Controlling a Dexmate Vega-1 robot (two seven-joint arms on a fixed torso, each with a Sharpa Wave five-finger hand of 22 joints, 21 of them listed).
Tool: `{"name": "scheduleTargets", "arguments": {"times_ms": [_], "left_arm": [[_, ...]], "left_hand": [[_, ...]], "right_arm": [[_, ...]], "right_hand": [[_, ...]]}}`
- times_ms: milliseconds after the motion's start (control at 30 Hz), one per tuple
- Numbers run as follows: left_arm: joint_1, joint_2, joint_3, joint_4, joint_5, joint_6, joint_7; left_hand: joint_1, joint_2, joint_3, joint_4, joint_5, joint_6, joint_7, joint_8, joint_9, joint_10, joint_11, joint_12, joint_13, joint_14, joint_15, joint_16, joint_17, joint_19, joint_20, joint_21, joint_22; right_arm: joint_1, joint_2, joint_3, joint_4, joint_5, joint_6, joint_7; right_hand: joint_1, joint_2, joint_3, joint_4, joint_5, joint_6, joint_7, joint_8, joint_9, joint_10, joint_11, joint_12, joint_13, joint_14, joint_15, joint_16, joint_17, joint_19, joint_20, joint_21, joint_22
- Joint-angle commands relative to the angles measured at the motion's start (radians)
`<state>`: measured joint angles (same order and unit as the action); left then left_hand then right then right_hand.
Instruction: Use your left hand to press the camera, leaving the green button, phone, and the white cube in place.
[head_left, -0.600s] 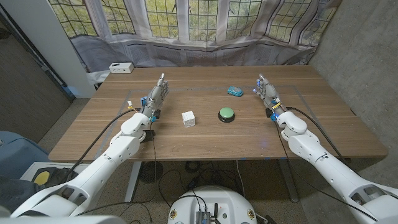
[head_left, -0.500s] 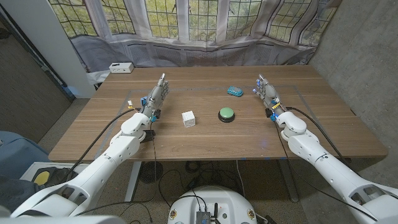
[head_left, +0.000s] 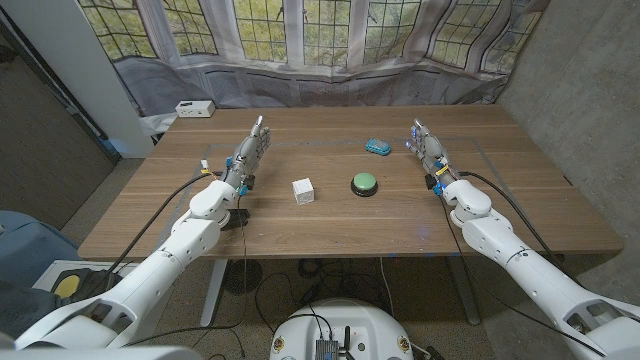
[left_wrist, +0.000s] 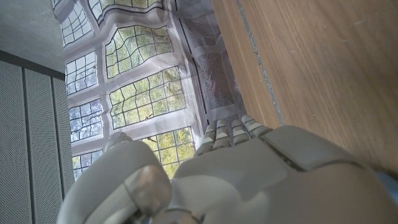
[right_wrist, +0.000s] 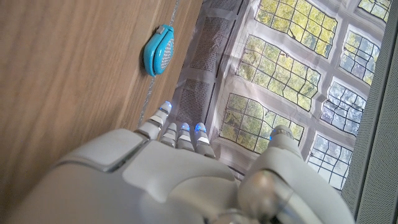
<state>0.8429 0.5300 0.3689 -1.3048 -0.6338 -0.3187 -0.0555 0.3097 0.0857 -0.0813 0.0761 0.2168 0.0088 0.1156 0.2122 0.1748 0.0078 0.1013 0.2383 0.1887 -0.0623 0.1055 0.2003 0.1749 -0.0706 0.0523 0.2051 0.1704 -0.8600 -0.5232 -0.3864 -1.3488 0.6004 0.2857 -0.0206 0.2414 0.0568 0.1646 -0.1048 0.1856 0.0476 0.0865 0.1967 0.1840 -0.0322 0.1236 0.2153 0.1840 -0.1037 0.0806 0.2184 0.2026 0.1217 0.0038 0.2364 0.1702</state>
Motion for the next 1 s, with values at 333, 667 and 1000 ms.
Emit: {"name": "scheduleTargets", "arguments": {"times_ms": [333,667,1000], "left_arm": [[0.012,0.038,-0.012,-0.02,0.045,-0.059,-0.002],[0.032,0.047,-0.034,-0.03,0.033,-0.09,-0.004],[0.064,0.084,-0.055,-0.075,0.046,-0.083,0.022]], "left_hand": [[0.02,0.007,0.009,-0.008,0.005,0.027,0.003,-0.001,0.003,0.026,-0.001,0.005,0.003,0.029,0.008,0.004,0.005,0.057,0.03,0.018,0.005],[0.035,0.012,0.012,-0.019,0.001,0.102,0.019,0.008,0.003,0.099,0.012,0.02,0.004,0.105,0.01,0.015,0.005,0.136,0.034,0.031,0.007],[0.04,0.015,0.014,-0.021,0.001,0.121,0.022,0.008,0.003,0.119,0.013,0.023,0.004,0.119,0.012,0.013,0.005,0.141,0.042,0.027,0.008]], "right_arm": [[-0.005,0.011,0.001,0.006,-0.013,0.034,-0.004],[-0.007,0.015,-0.001,0.006,-0.016,0.035,-0.009],[-0.017,0.018,0.003,-0.011,-0.024,0.036,-0.036]], "right_hand": [[-0.002,-0.004,0.002,0.003,0.004,0.015,0.005,0.005,0.002,0.014,-0.001,0.005,0.004,0.007,-0.01,0.006,0.003,0.021,-0.015,-0.001,0.001],[-0.007,-0.002,0.001,0.005,0.004,0.016,0.006,0.003,0.002,0.014,0.005,0.003,0.004,0.003,-0.005,0.003,0.004,0.015,-0.009,-0.008,0.001],[-0.009,-0.001,0.0,0.006,0.004,0.018,0.004,0.003,0.002,0.015,0.006,0.002,0.004,0.003,-0.002,0.002,0.005,0.014,-0.007,-0.011,0.002]]}}
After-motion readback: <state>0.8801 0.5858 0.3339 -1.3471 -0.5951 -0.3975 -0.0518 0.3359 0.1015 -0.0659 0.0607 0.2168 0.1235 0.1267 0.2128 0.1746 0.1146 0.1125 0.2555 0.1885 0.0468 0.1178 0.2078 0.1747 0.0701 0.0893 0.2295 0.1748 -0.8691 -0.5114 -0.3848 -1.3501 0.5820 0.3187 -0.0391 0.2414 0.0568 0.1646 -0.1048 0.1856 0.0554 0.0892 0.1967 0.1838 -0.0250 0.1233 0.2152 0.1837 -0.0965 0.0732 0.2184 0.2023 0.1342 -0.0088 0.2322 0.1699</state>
